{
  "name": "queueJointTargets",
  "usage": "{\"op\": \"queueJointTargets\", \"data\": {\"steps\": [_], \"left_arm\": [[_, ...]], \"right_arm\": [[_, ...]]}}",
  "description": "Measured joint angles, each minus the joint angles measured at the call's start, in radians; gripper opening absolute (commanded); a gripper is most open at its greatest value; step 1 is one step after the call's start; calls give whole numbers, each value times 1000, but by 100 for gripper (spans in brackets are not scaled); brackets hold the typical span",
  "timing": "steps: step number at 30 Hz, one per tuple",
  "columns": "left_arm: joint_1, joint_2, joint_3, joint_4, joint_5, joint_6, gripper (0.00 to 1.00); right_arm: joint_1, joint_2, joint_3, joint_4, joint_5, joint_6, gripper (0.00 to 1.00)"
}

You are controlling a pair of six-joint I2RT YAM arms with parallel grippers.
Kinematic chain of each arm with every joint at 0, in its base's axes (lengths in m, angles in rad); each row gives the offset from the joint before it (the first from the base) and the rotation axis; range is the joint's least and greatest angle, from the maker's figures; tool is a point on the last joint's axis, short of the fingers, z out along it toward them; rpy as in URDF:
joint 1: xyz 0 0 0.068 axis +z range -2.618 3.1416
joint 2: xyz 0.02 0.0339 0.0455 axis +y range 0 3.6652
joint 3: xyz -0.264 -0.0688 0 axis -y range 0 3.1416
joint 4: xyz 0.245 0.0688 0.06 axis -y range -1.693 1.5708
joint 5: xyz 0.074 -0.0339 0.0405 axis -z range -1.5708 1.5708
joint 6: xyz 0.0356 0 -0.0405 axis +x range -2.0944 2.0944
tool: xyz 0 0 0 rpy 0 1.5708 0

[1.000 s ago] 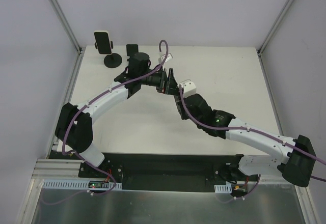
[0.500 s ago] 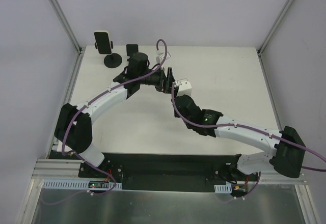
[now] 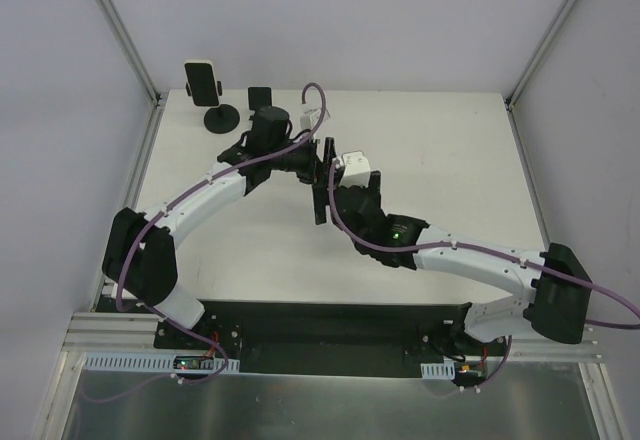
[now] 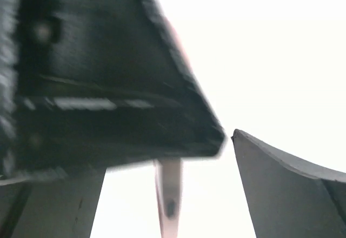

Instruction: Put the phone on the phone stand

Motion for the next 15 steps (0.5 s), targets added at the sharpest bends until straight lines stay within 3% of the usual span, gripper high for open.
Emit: {"op": "queueJointTargets", "data": {"steps": [8,15], "left_arm": [[170,-35,-17,-100,-196,35,0],[207,-71,-17,-140,-380,103,0]], "right_arm": [[-133,-159,-182,214,-44,-49,97],[-452,-57,-145,405,-184,15,96]]}}
